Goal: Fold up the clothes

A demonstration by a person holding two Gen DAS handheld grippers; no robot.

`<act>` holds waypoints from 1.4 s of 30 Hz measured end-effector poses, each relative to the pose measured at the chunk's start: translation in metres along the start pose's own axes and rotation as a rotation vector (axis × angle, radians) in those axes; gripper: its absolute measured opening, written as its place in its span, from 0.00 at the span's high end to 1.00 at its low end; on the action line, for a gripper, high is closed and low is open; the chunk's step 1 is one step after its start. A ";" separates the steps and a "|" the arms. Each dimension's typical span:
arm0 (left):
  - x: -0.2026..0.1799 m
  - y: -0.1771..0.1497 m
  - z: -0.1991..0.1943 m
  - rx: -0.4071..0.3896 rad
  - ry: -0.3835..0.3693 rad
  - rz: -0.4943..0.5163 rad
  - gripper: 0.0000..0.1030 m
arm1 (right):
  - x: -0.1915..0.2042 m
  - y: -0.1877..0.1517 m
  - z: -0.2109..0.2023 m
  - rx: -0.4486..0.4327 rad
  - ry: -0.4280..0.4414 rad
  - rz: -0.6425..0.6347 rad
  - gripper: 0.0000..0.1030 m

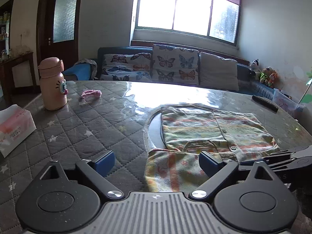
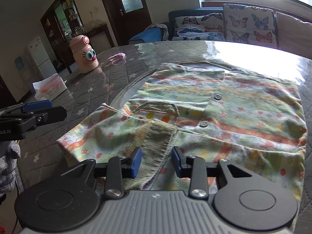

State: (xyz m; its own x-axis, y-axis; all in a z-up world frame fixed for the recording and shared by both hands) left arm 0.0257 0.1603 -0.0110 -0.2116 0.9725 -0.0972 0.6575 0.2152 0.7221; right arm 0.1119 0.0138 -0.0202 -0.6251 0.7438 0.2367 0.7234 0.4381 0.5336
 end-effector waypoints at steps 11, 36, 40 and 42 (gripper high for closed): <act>-0.001 -0.002 0.010 0.012 0.022 0.005 0.00 | 0.001 0.003 -0.017 -0.048 -0.011 0.038 0.93; -0.017 0.005 0.051 0.113 0.109 0.105 0.00 | -0.065 -0.023 -0.086 -0.116 -0.101 0.210 0.93; -0.022 0.012 0.059 0.113 0.122 0.142 0.00 | -0.062 -0.015 -0.102 -0.185 -0.118 0.188 0.93; -0.027 0.014 0.065 0.113 0.123 0.165 0.00 | -0.065 -0.016 -0.095 -0.162 -0.122 0.192 0.93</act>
State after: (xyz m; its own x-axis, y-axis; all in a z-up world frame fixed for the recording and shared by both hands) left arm 0.0870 0.1428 -0.0428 -0.1766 0.9787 0.1051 0.7660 0.0696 0.6391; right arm 0.1137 -0.0896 0.0331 -0.4339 0.8651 0.2518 0.7629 0.2041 0.6135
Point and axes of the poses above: each gripper's, at about its wrist camera, not at the fingertips, and z roughly the way its jaws point, x to its left, y to its top, the point moved 7 cm from there along z, roughly the way its jaws point, and after that the axes turned 11 degrees about x, right-handed, at the moved point
